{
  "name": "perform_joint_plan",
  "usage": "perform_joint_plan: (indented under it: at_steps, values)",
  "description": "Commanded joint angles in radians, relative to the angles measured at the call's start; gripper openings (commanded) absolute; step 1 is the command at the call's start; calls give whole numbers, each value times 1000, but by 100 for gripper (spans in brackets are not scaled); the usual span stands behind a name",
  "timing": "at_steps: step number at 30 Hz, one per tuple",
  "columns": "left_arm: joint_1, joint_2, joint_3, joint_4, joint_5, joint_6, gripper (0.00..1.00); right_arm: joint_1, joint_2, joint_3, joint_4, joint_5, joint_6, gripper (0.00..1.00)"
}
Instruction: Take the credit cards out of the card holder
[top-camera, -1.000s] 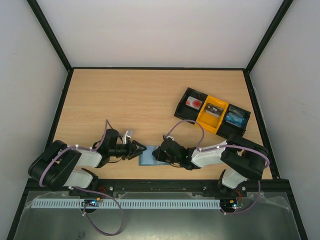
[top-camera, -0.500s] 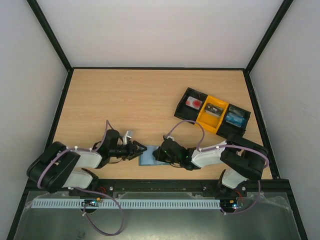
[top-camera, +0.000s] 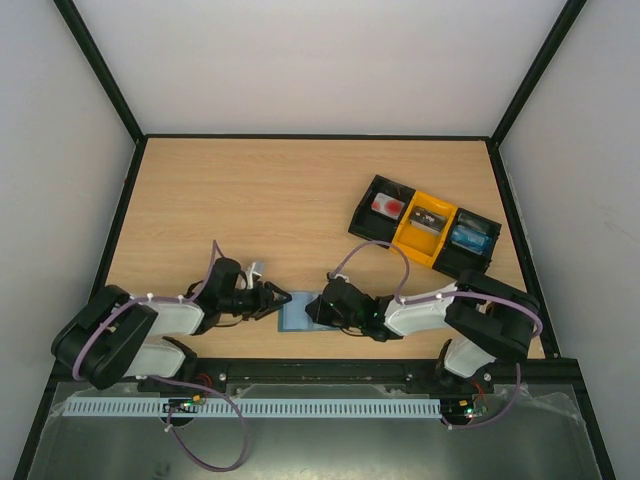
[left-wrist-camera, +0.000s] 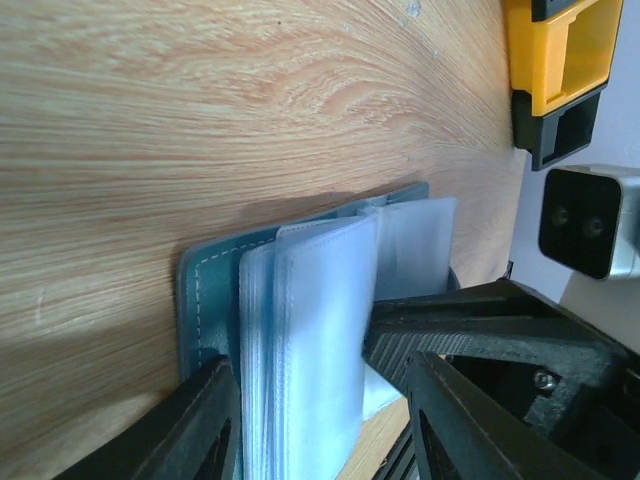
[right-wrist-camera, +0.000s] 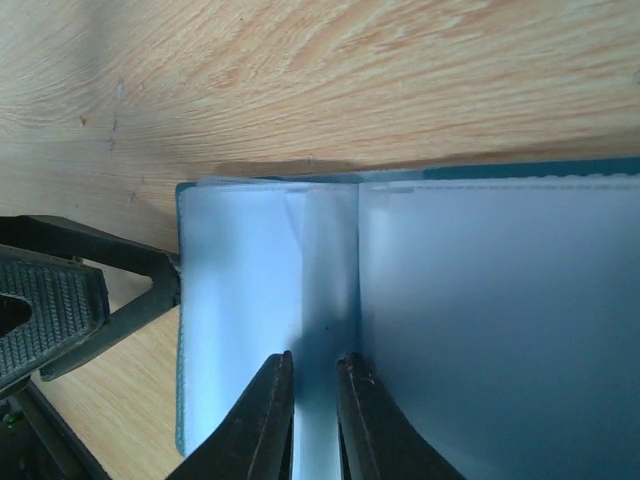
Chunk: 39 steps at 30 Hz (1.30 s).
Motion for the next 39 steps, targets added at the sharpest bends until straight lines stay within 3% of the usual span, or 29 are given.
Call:
perform_joint_plan:
  at_steps: [1, 3, 9, 16, 20, 23, 25, 29, 32, 39]
  values:
    - [-7, 64, -6, 81, 16, -7, 47, 19, 63, -14, 9, -4, 11, 14]
    - [-10, 87, -10, 109, 26, -18, 44, 29, 83, -13, 26, -4, 17, 12]
    - [-14, 93, -8, 149, 52, -44, 19, 41, 111, -5, 49, -2, 21, 9]
    - [-16, 12, -4, 113, 57, -62, 5, 42, 98, -27, 76, 31, 21, 2]
    - [-21, -34, -2, 97, 60, -81, 6, 41, 104, -31, 99, 42, 17, 2]
    - [-22, -62, 8, 54, 48, -70, 20, 42, 107, -35, 112, 46, 18, 2]
    - [-23, -75, 14, 28, 41, -59, 23, 41, 105, -35, 111, 50, 16, 2]
    - [-23, -81, 19, 17, 40, -51, 4, 42, 95, -34, 103, 65, 9, 2]
    - [-23, -81, 20, 11, 42, -50, 4, 42, 79, -29, 82, 84, -3, 2]
    - [-23, -147, 73, -181, -43, 20, 38, 41, -33, 22, -98, 153, -64, 11]
